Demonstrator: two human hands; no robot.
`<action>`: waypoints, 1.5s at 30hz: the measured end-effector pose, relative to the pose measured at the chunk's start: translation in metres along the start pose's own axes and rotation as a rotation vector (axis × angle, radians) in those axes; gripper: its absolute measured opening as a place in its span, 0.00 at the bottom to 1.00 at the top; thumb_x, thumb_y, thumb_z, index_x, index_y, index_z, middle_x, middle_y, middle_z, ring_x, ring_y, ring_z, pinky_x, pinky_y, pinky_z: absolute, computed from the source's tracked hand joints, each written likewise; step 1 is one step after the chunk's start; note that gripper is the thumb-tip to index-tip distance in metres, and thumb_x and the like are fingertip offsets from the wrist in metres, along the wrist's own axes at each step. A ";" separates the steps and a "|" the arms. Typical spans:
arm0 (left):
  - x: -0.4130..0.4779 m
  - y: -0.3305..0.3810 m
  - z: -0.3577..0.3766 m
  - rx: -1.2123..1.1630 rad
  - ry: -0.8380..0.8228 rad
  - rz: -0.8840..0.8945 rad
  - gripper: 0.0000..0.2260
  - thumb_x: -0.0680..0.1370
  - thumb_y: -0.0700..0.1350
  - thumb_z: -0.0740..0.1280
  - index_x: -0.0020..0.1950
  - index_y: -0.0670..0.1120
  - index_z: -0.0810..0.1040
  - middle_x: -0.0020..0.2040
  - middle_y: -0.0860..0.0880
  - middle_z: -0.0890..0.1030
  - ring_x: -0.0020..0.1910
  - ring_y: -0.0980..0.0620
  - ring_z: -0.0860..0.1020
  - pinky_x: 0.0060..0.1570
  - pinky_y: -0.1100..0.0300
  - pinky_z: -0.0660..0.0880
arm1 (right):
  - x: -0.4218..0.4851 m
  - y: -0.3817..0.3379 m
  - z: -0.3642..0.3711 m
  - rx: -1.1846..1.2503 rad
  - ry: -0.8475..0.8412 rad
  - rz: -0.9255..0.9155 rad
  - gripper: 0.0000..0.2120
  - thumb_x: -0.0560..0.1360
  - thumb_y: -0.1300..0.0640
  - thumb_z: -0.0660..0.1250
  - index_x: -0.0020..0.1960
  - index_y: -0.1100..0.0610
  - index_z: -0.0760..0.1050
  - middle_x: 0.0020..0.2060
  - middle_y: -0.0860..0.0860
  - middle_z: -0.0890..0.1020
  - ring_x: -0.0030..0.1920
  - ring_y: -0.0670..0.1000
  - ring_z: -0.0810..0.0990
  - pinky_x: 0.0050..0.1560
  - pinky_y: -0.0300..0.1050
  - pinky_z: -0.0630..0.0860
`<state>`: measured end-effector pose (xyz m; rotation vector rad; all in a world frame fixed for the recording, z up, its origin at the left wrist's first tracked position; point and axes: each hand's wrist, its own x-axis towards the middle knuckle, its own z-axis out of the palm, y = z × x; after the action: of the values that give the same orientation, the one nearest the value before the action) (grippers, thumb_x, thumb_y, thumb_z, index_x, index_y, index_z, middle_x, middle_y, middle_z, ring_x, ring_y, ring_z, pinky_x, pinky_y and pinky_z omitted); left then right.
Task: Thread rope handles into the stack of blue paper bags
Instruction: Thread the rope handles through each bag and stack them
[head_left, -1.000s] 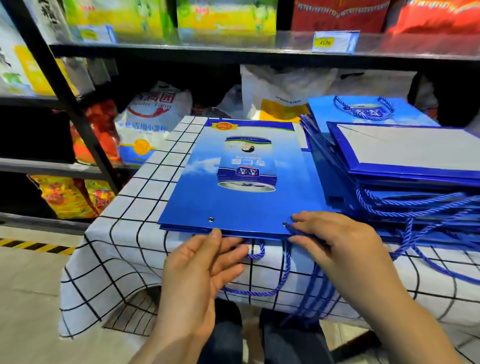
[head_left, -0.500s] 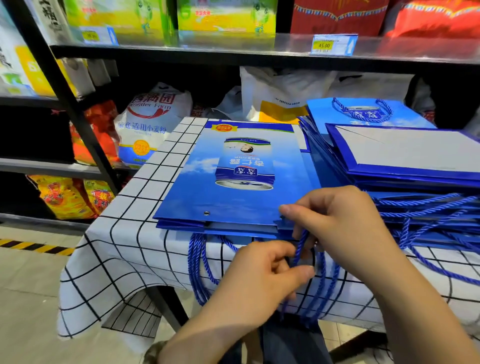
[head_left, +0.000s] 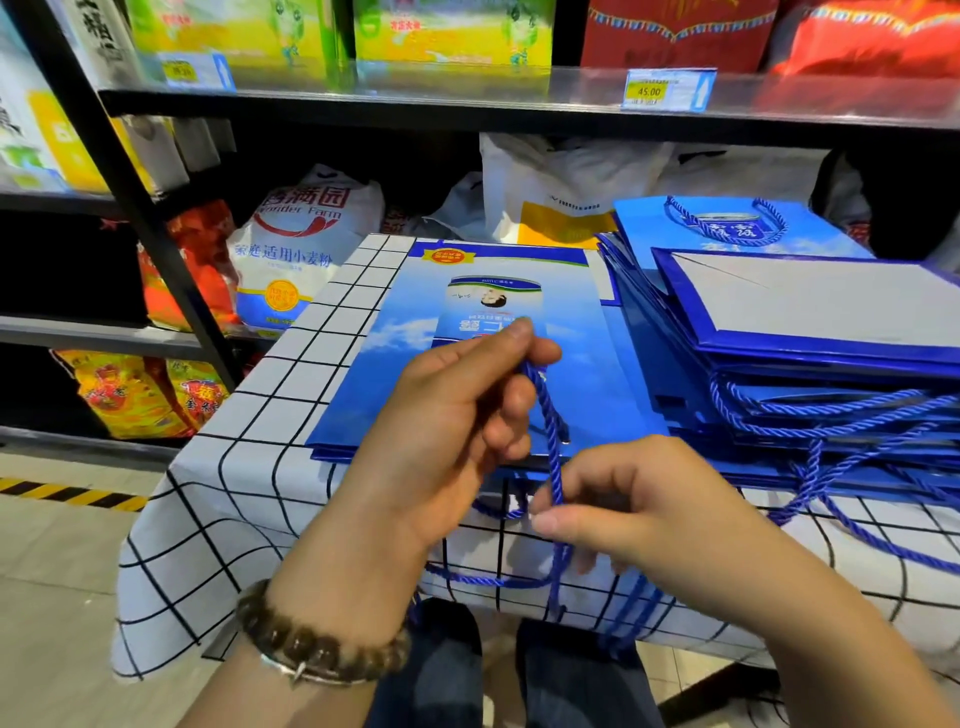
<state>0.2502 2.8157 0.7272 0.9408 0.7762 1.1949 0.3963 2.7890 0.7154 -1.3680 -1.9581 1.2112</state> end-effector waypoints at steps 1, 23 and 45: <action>0.001 0.000 -0.002 0.018 -0.002 -0.006 0.11 0.67 0.51 0.64 0.36 0.45 0.82 0.22 0.52 0.69 0.17 0.58 0.62 0.20 0.66 0.61 | 0.001 -0.001 0.001 0.015 0.010 -0.006 0.09 0.70 0.54 0.70 0.34 0.58 0.78 0.29 0.55 0.82 0.28 0.45 0.80 0.29 0.32 0.71; -0.016 0.019 -0.056 0.358 0.312 0.148 0.10 0.70 0.45 0.67 0.31 0.45 0.83 0.20 0.53 0.69 0.20 0.58 0.62 0.20 0.69 0.59 | 0.064 -0.045 0.034 0.254 0.080 -0.157 0.06 0.70 0.62 0.70 0.34 0.57 0.79 0.20 0.47 0.76 0.19 0.44 0.69 0.21 0.31 0.63; -0.024 -0.005 -0.110 1.312 0.204 0.559 0.16 0.69 0.58 0.63 0.45 0.49 0.84 0.43 0.61 0.79 0.43 0.62 0.75 0.43 0.63 0.73 | 0.084 -0.031 0.036 -0.014 0.205 -0.149 0.09 0.68 0.59 0.72 0.31 0.51 0.78 0.34 0.52 0.83 0.31 0.45 0.76 0.41 0.44 0.77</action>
<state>0.1493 2.8122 0.6762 2.2326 1.5866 1.1913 0.3198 2.8471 0.7145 -1.2734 -1.8895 0.9519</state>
